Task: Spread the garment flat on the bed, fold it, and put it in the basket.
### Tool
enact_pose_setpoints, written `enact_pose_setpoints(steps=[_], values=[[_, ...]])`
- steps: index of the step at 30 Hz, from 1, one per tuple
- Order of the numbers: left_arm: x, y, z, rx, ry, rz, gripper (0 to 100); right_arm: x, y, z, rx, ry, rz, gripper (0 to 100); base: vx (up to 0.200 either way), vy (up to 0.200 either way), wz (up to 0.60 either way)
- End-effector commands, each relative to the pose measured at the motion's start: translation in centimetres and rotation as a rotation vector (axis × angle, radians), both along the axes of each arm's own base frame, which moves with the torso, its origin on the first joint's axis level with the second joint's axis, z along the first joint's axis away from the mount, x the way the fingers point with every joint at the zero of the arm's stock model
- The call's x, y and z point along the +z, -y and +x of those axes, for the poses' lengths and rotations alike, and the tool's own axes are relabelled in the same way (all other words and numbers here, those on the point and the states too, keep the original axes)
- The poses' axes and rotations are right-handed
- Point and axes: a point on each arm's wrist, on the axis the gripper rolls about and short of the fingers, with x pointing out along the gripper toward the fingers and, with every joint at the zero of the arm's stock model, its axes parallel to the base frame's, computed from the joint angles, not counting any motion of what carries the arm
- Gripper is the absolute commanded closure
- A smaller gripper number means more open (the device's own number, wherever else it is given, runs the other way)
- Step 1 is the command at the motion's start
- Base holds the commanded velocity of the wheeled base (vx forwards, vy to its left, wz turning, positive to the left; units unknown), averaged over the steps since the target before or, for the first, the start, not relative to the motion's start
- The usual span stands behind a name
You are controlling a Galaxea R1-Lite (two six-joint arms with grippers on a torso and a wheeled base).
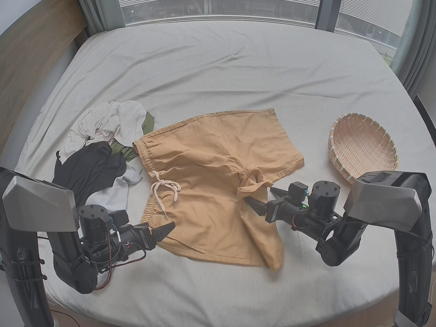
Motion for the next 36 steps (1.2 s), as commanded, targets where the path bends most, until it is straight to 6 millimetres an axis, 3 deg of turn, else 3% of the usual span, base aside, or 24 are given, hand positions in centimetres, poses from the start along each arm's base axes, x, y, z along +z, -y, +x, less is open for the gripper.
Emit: enact_pose_setpoints(steps=[1, 10, 13, 22, 23, 30, 36], values=[[-0.2, 0.0, 0.0, 0.000, -0.006, 0.000, 0, -0.7, -0.5, 0.5, 0.005, 0.003, 0.002, 0, 0.000, 0.000, 0.00], [-0.4, 0.0, 0.0, 0.000, -0.012, 0.001, 0, 0.3, 0.0, 0.7, -0.010, 0.060, 0.029, 0, 0.000, 0.000, 0.00], [-0.4, 0.0, 0.0, 0.000, -0.014, 0.002, 0, 1.7, 0.3, 0.2, -0.013, 0.082, 0.042, 0, 0.000, 0.000, 0.00], [-0.4, 0.0, 0.0, 0.000, -0.014, 0.002, 0, 2.5, 0.4, -1.0, -0.004, 0.073, 0.041, 0, 0.000, 0.000, 0.00], [-0.5, 0.0, 0.0, 0.000, -0.015, 0.002, 0, 2.5, 0.3, -1.1, -0.001, 0.071, 0.041, 100, 0.000, 0.000, 0.00], [-0.4, 0.0, 0.0, 0.002, -0.014, 0.002, 0, 2.3, 0.3, -1.4, -0.013, 0.060, 0.033, 100, 0.000, 0.000, 0.00], [-0.5, -0.1, 0.0, 0.002, -0.017, 0.003, 0, 3.1, 2.2, -2.7, -0.064, 0.032, 0.017, 100, 0.000, 0.000, 0.00]])
